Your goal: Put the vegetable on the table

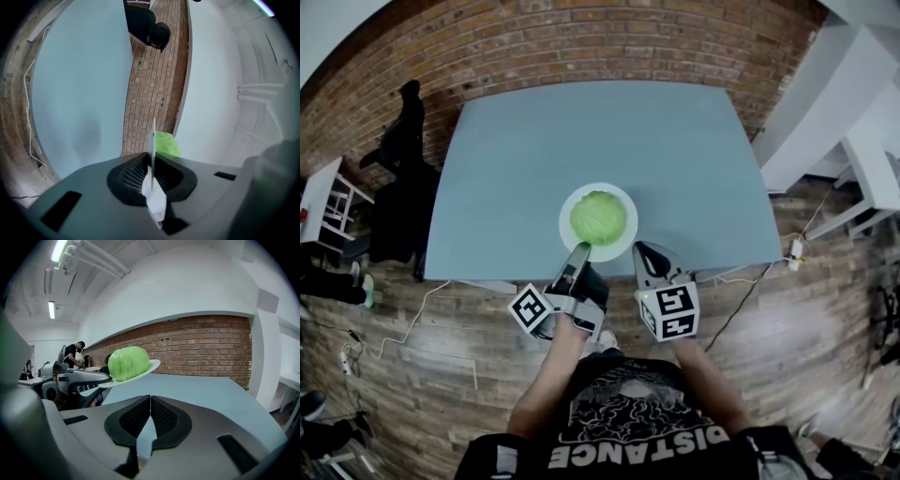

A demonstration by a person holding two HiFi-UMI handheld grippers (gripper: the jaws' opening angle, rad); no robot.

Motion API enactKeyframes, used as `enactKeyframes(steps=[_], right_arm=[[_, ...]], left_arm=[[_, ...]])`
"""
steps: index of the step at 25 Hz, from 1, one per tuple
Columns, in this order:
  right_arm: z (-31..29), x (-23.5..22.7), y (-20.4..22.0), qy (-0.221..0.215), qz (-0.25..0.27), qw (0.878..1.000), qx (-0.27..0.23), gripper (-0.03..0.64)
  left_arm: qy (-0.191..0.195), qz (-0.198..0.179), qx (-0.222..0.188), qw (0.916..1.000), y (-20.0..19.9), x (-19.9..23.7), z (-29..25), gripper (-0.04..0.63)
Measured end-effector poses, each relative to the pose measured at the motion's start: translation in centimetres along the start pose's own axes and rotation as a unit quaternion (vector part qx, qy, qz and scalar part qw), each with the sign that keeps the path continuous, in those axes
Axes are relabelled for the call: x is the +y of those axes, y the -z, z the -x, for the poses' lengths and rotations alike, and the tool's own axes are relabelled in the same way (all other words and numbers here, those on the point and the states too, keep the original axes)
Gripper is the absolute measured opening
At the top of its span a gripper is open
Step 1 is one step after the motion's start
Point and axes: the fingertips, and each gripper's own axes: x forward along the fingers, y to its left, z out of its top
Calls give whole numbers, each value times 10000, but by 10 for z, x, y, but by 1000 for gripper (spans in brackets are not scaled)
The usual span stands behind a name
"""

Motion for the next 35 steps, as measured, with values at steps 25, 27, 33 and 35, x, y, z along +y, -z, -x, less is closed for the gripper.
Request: enactKeyframes(steps=[25,27,33,35], right_arm=[[-29,33,-9,26,118,9999,83,9],[-31,35,-9,-4,145,9999,84,9],[-37,30,-12,-20,208,9998,72,9],[-39,28,-11,-37,213,9998,54,9]], left_arm=[[78,39,110,9999,-39,-6,4,25],[91,47,74,9999,-42,-6,4,26],[152,43,3,9999,-47,-4,-3,26],[169,48,6,9998,-45,-2,-6,25]])
